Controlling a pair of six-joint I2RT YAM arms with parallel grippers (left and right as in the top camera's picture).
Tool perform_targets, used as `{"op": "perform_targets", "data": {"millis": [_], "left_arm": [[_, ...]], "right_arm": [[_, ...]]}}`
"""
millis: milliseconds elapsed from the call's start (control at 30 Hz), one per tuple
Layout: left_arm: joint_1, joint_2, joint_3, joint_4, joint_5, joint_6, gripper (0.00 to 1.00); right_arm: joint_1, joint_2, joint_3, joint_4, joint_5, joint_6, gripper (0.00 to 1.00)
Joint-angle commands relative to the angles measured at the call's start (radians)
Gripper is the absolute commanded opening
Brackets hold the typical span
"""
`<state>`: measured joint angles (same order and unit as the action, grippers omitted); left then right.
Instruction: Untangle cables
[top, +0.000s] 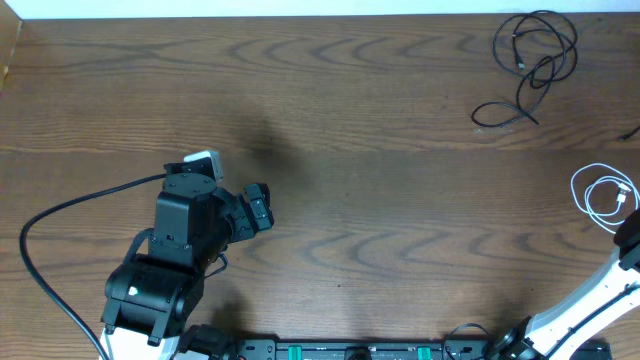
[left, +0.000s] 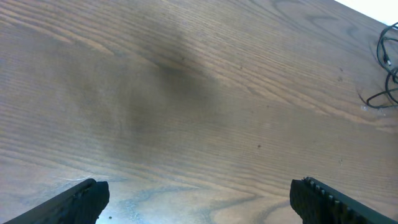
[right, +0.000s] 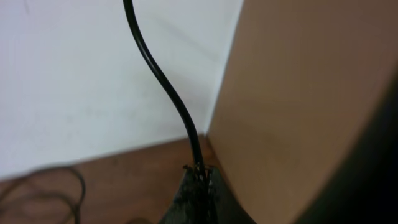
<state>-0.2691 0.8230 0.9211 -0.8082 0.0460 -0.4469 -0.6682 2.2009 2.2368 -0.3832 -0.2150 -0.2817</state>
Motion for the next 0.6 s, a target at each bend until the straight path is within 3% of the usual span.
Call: {"op": "perform_targets", "data": {"millis": [0, 333, 467, 567], "left_arm": [[0.004, -0.001, 0.005, -0.003, -0.013, 0.009, 0.98], [0.004, -0.001, 0.005, -0.003, -0.013, 0.009, 0.98], [0.004, -0.001, 0.005, -0.003, -0.013, 0.009, 0.98], [0.004, -0.001, 0.005, -0.003, -0.013, 0.009, 0.98]], "right_arm": [[-0.005, 0.003, -0.103, 0.004, 0.052, -0.096, 0.01], [-0.016, 0.005, -0.424, 0.167, 0.293, -0.095, 0.04], [-0.031, 0.005, -0.478, 0.182, 0.291, -0.040, 0.26], [-0.040, 0.005, -0.489, 0.171, 0.291, 0.013, 0.54]]}}
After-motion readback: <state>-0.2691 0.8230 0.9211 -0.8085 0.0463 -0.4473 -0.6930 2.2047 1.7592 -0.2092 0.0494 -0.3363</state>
